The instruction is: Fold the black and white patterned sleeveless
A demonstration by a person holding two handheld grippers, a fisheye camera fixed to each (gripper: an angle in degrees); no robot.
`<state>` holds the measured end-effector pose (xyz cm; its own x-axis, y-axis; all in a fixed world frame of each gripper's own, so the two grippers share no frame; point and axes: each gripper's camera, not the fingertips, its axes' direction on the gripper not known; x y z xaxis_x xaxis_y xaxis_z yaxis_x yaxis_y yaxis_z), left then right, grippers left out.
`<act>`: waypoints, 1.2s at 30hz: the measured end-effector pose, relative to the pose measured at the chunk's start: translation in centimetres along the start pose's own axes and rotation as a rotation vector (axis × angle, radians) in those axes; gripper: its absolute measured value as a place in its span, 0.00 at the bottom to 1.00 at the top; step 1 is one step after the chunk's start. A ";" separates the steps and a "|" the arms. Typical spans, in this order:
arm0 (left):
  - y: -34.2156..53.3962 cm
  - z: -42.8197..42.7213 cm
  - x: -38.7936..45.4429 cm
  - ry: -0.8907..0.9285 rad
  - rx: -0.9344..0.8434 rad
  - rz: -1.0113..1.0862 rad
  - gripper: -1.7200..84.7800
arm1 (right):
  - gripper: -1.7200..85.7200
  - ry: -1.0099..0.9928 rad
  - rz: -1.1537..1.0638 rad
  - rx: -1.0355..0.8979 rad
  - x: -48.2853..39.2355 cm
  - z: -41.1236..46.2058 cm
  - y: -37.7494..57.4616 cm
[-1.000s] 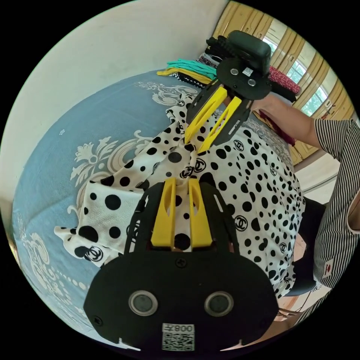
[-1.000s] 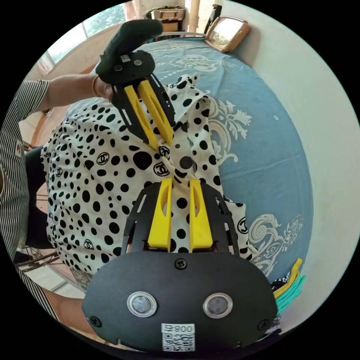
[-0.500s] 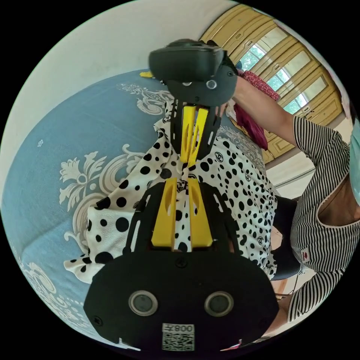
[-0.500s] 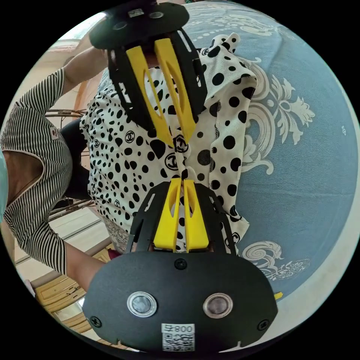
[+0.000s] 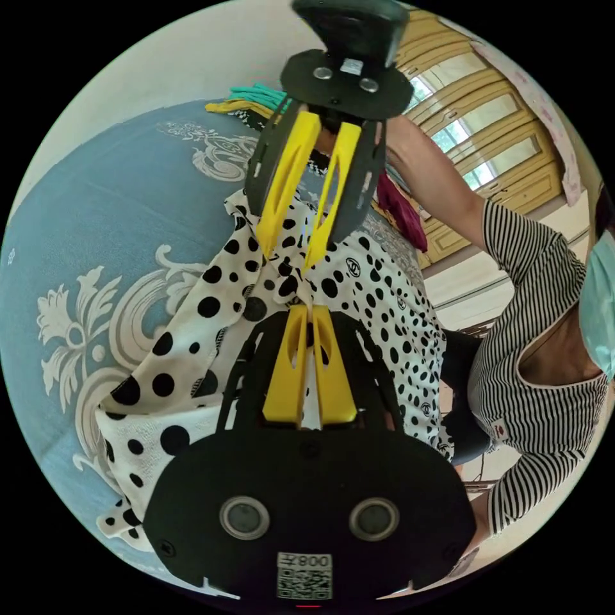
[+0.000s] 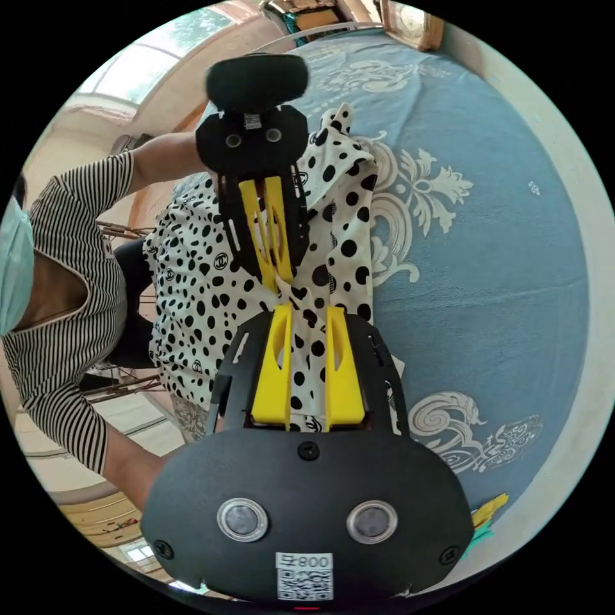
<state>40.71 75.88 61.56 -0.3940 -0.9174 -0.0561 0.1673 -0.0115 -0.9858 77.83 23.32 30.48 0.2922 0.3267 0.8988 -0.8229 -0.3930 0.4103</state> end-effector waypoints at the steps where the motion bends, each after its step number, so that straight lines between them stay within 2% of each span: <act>1: 0.3 0.1 -0.9 0.034 0.020 -0.014 0.04 | 0.11 0.047 -0.021 0.031 -1.0 -0.1 0.5; 5: 0.9 0.7 -2.6 0.089 0.045 -0.037 0.04 | 0.09 0.103 -0.108 0.009 -3.3 1.7 0.1; 8: 1.3 1.2 -3.2 0.058 0.044 -0.050 0.06 | 0.05 0.110 -0.140 -0.054 -3.6 3.5 -0.7; 13: 1.8 1.3 -1.7 -0.170 0.085 0.007 0.08 | 0.03 -0.020 -0.148 -0.118 -2.2 4.3 0.1; 17: 1.1 3.9 -2.7 -0.097 0.017 0.036 0.06 | 0.03 -0.105 -0.134 -0.144 -1.0 4.6 0.5; 21: 2.5 5.1 -5.8 0.001 0.034 -0.071 0.05 | 0.04 -0.202 -0.050 -0.201 1.5 5.9 1.7; 23: 3.6 5.5 -7.1 0.005 0.047 -0.126 0.05 | 0.05 -0.197 -0.003 -0.172 2.3 5.9 2.9; 27: 6.3 6.7 -8.3 0.025 0.082 -0.183 0.05 | 0.10 -0.048 0.125 -0.014 2.0 4.0 7.9; 31: 8.9 7.8 -7.5 -0.012 0.110 -0.171 0.05 | 0.07 0.104 0.216 0.247 -2.3 1.2 16.7; 36: 13.0 7.6 -5.0 -0.087 0.173 -0.167 0.06 | 0.03 0.284 0.337 0.333 -8.0 4.8 24.8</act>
<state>51.76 77.26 50.27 -0.3510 -0.9278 0.1264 0.2617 -0.2268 -0.9381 57.46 6.80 34.17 -0.1415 0.3366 0.9310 -0.6360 -0.7516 0.1751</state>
